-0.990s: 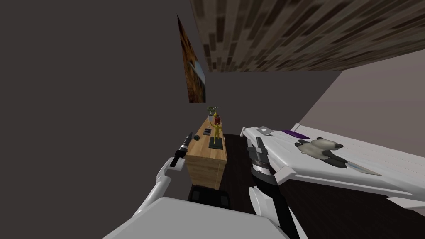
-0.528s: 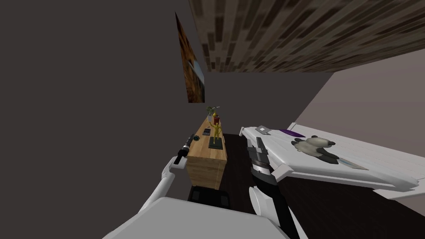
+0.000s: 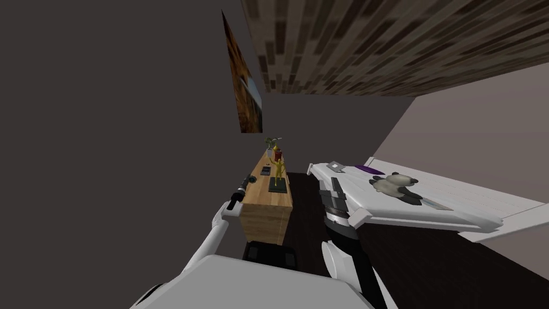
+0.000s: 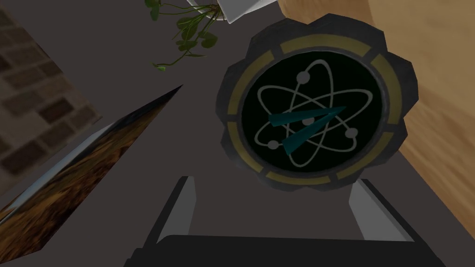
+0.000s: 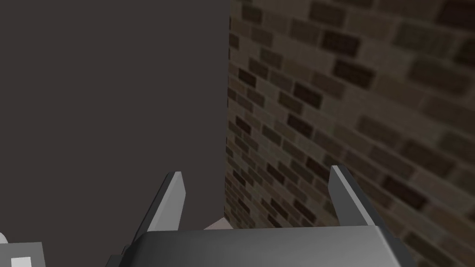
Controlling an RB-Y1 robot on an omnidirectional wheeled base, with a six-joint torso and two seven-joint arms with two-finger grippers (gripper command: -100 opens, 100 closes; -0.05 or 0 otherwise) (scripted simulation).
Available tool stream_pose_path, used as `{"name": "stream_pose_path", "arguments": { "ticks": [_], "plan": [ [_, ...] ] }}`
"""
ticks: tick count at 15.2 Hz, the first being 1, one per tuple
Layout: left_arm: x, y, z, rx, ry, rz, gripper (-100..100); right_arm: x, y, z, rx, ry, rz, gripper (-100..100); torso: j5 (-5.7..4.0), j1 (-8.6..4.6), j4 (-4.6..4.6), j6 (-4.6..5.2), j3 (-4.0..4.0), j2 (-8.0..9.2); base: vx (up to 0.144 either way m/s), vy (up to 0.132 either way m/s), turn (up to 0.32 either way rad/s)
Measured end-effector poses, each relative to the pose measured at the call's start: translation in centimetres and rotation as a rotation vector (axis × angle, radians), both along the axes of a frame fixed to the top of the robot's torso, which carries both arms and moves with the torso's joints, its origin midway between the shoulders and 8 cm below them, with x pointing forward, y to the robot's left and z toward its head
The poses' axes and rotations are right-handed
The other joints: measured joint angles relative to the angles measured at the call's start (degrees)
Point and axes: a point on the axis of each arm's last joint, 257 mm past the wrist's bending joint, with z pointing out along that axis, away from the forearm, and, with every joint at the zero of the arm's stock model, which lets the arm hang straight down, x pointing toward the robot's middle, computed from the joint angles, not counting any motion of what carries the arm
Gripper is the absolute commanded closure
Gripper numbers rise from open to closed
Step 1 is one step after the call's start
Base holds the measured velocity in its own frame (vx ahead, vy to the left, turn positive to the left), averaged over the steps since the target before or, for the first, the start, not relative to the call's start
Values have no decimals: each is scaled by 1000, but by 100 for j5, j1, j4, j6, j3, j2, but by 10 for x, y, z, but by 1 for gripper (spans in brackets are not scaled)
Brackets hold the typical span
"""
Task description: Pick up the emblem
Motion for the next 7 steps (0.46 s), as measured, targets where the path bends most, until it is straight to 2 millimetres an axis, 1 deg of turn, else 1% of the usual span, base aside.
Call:
{"name": "stream_pose_path", "arguments": {
  "ticks": [1,5,7],
  "plan": [
    [1,2,0,1,1,4,100,0,0,0,0,0,0,0,0,0,0,-3,0,0,3,7,2],
    [1,1,0,0,1,3,100,0,0,0,0,0,0,0,-2,-9,1,-4,4,7,0,0,0],
    [-1,-2,-1,1,1,-4,100,0,0,0,0,0,0,0,-1,-8,0,-12,5,12,-5,-8,129]
  ]
}}
